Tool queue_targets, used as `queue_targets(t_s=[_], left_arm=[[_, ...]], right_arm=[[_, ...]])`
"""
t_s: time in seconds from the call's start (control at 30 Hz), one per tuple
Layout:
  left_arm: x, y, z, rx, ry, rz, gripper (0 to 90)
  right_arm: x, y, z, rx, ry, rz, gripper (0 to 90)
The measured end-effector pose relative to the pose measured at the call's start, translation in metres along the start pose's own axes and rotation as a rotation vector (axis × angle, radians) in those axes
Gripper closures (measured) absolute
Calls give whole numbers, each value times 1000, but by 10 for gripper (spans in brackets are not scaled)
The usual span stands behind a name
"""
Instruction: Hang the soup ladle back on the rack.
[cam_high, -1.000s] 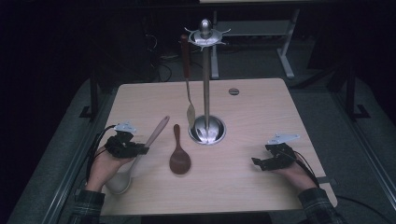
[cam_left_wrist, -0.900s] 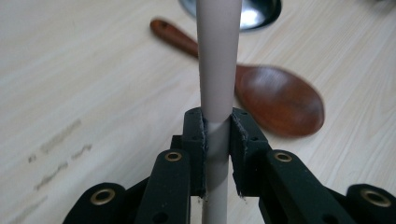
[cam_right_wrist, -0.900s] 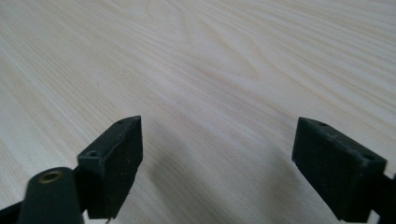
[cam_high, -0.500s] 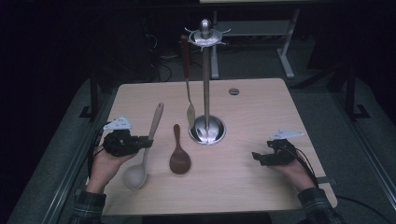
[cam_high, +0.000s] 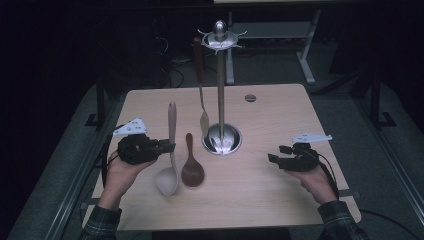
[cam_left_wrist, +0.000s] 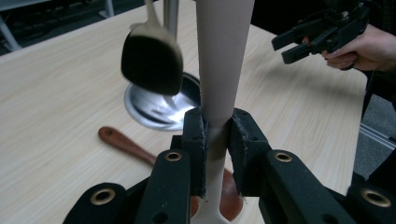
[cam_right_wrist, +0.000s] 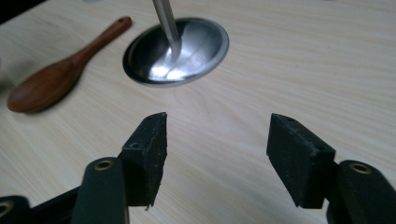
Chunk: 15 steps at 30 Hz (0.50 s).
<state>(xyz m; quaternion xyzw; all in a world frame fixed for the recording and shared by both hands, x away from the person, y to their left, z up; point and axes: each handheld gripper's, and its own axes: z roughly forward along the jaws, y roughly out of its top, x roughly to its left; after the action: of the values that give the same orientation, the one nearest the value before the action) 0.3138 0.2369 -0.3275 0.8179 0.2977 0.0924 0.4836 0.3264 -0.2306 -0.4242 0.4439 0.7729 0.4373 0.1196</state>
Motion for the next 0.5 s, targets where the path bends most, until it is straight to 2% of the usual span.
queue_targets(t_s=[0.2, 0.5], left_arm=[[-8, 13, 10, -11, -5, 9, 771], [-17, 31, 40, -8, 1, 16, 771]], right_arm=[[10, 19, -5, -35, 13, -35, 411], [27, 54, -10, -114, 117, -57, 449]])
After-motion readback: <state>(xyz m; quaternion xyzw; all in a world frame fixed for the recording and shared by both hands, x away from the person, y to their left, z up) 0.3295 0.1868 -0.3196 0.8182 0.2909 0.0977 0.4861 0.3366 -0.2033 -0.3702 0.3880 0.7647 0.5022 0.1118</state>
